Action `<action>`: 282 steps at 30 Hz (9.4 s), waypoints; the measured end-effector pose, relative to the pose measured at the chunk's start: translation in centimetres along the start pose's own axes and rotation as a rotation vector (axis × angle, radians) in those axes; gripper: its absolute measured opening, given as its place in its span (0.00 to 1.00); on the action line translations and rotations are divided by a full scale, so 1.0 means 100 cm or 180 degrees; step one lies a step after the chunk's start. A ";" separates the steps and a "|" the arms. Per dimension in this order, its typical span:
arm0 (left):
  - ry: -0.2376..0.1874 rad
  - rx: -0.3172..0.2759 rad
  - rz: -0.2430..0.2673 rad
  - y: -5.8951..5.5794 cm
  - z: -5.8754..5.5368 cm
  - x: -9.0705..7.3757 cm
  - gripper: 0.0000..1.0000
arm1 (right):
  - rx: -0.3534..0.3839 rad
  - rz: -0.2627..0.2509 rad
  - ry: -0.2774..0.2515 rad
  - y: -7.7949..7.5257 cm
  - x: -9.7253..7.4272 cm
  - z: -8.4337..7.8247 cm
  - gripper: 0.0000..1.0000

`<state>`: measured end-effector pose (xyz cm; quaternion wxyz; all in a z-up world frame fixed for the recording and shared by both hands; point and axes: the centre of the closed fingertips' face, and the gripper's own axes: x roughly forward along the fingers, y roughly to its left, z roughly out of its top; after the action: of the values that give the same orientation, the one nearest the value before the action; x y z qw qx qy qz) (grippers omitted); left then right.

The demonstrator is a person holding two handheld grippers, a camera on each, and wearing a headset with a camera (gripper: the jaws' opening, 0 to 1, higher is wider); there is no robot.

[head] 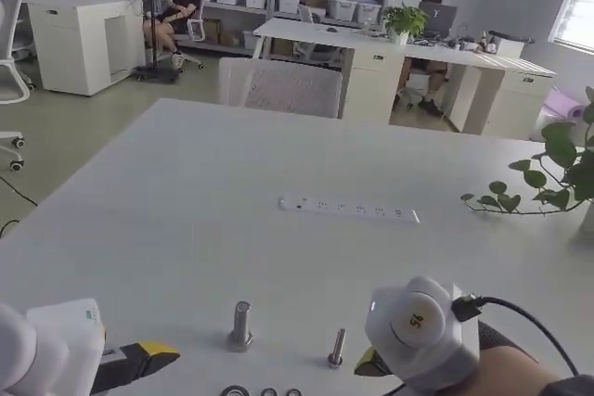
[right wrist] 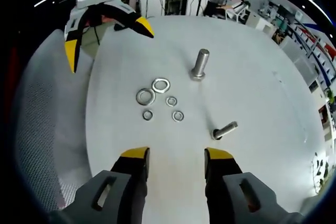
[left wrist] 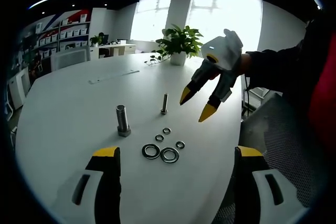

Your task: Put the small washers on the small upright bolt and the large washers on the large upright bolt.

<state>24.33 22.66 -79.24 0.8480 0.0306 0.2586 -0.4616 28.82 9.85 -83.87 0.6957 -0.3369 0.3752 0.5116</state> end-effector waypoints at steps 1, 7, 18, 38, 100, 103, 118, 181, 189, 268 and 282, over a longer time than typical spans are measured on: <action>0.0000 -0.0002 0.0002 0.000 0.000 0.000 0.89 | -0.0017 0.0012 -0.0003 0.002 0.000 0.002 0.44; -0.0008 -0.0006 0.0010 0.000 0.000 -0.001 0.89 | -0.0085 0.0056 -0.0026 0.006 0.003 0.012 0.43; -0.0019 -0.0010 0.0023 0.000 0.000 -0.003 0.89 | -0.0143 0.0103 -0.0046 0.002 0.016 0.026 0.42; -0.0005 -0.0043 0.0028 0.002 -0.003 -0.001 0.89 | -0.0156 0.0232 0.0025 -0.002 0.042 0.032 0.31; -0.0040 -0.0113 0.0054 0.008 -0.010 -0.005 0.89 | -0.0352 0.0350 0.0413 -0.002 0.063 0.029 0.15; -0.0042 -0.0114 0.0056 0.009 -0.009 -0.005 0.89 | -0.0355 0.0356 0.0409 -0.003 0.063 0.029 0.15; -0.0039 -0.0112 0.0048 0.007 -0.008 -0.005 0.88 | -0.0358 0.0347 0.0409 -0.002 0.062 0.029 0.14; -0.0038 -0.0070 0.0003 0.005 -0.004 -0.001 0.88 | -0.0258 0.0261 0.0464 -0.007 0.023 0.012 0.13; -0.0035 -0.0061 -0.0009 0.004 -0.004 -0.001 0.88 | -0.0207 0.0224 0.0470 -0.011 0.015 0.004 0.13; 0.0000 -0.0118 0.0033 0.007 -0.009 -0.002 0.88 | -0.0394 0.0005 0.0567 -0.072 -0.009 0.029 0.13; 0.0003 -0.0144 0.0055 0.010 -0.012 -0.003 0.88 | -0.0406 0.0056 0.0604 -0.072 -0.003 0.028 0.13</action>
<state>24.56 23.81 -80.34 0.8523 0.0139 0.2691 -0.4483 36.22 10.29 -81.68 0.6297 -0.4241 0.4090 0.5063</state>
